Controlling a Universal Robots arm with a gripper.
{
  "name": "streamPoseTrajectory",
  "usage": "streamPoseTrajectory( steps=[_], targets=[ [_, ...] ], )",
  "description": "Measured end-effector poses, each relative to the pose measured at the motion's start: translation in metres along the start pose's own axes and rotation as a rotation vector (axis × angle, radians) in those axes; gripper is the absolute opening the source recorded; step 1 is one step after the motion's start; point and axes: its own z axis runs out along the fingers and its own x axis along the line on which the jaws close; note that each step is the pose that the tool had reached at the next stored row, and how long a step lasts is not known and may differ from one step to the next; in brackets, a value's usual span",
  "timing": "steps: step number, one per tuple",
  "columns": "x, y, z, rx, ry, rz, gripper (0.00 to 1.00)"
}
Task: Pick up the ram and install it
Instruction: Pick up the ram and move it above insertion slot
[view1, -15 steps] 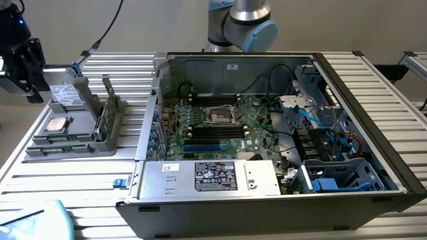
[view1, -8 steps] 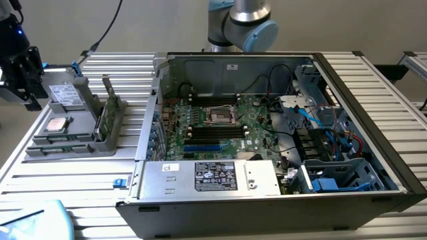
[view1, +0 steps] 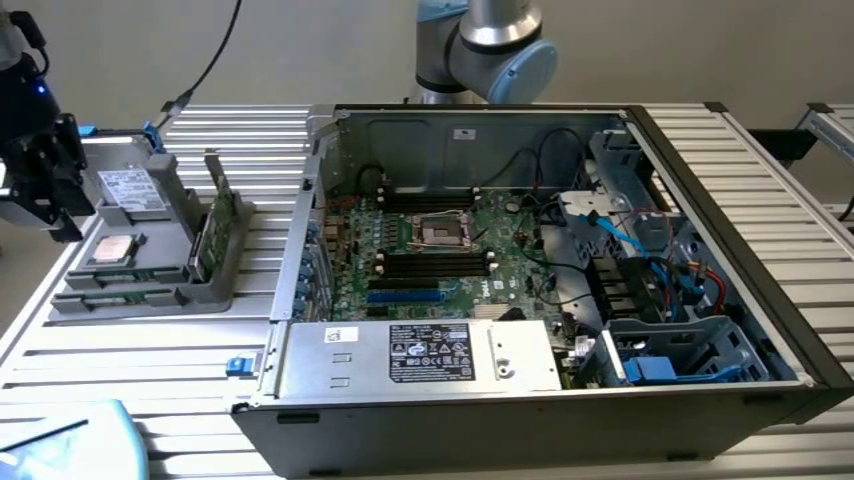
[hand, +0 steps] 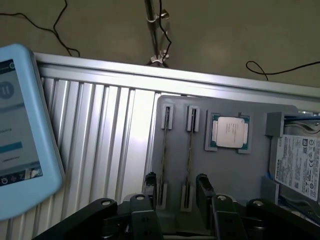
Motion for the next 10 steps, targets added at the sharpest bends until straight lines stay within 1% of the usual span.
streamPoseTrajectory(
  steps=[10],
  targets=[
    [0.005,-0.0009,0.0183,0.0006,0.0029,-0.033,0.45]
  ],
)
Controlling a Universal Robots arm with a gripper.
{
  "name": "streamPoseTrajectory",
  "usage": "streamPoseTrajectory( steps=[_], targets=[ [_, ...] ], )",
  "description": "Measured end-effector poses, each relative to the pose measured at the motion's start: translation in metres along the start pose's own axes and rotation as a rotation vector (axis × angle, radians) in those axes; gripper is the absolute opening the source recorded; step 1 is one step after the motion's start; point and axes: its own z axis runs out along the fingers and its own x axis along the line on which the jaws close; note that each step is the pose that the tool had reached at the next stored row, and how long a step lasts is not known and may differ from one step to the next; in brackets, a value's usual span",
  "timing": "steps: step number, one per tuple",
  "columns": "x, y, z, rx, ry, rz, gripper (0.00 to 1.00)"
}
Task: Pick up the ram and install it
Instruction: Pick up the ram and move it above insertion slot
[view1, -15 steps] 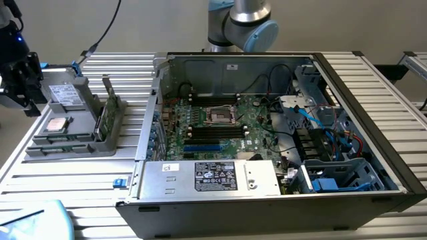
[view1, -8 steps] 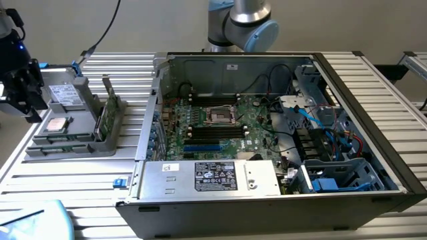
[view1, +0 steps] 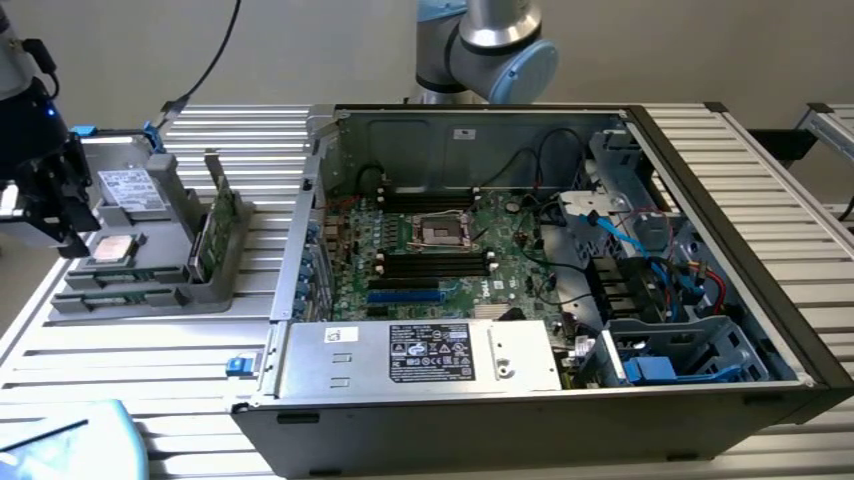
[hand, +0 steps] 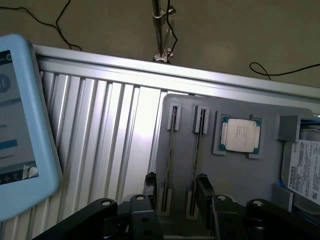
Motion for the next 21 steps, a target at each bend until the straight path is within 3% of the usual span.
streamPoseTrajectory(
  steps=[21],
  targets=[
    [0.001,-0.0078,0.0377,0.0006,0.0021,-0.025,0.45]
  ],
)
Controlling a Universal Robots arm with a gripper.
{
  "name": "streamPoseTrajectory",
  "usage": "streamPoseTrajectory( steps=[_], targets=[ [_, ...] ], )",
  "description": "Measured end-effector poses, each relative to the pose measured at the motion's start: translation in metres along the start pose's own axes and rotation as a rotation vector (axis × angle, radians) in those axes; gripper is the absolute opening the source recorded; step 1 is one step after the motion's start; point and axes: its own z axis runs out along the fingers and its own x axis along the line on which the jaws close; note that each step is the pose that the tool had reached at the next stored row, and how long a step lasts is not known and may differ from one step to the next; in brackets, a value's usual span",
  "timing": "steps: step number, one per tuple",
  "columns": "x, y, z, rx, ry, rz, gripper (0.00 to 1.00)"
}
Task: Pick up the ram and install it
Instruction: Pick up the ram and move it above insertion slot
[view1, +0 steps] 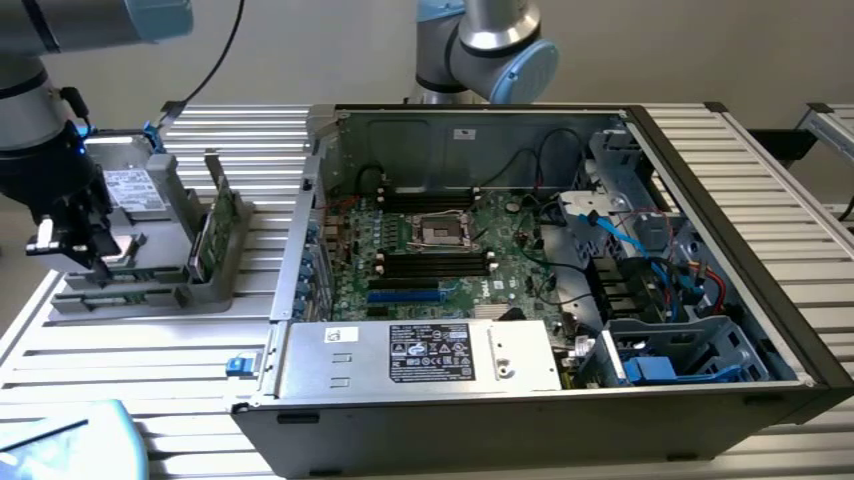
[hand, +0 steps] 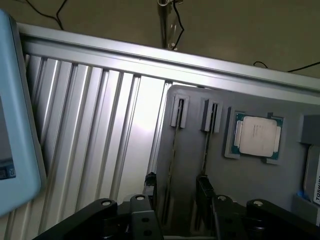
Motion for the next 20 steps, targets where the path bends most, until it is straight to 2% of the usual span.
streamPoseTrajectory(
  steps=[20],
  targets=[
    [-0.001,-0.0031,0.0362,-0.0001,0.0,0.0,0.45]
  ],
)
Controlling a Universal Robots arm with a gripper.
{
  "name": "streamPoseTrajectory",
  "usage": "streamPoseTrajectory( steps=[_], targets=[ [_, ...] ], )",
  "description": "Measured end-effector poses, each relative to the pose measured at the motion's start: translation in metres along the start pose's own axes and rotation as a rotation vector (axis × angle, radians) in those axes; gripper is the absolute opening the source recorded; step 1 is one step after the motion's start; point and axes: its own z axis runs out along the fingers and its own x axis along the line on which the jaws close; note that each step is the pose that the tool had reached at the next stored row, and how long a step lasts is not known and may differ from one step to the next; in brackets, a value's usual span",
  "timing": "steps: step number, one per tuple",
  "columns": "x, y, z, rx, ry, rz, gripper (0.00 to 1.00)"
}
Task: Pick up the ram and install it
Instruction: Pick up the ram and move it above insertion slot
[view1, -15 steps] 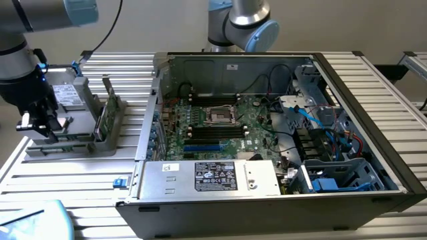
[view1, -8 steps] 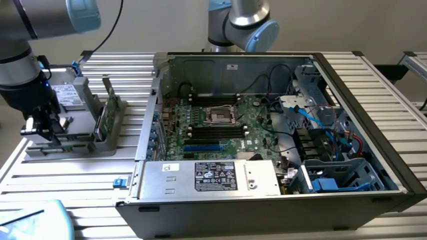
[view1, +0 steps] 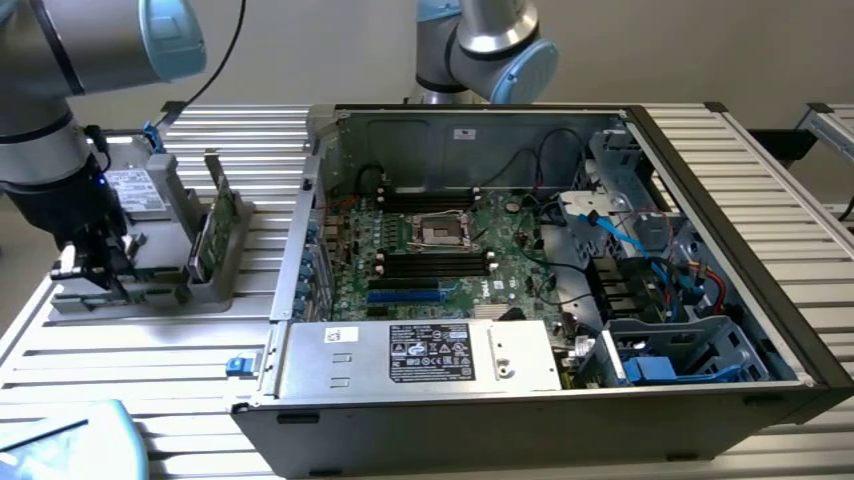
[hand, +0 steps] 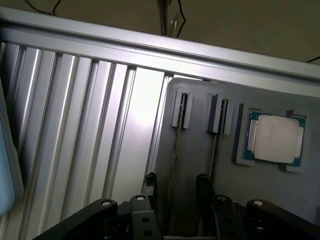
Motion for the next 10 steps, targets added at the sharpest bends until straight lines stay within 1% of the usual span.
streamPoseTrajectory(
  steps=[10],
  targets=[
    [0.0,-0.0015,0.0182,0.0001,0.0,0.0,0.45]
  ],
)
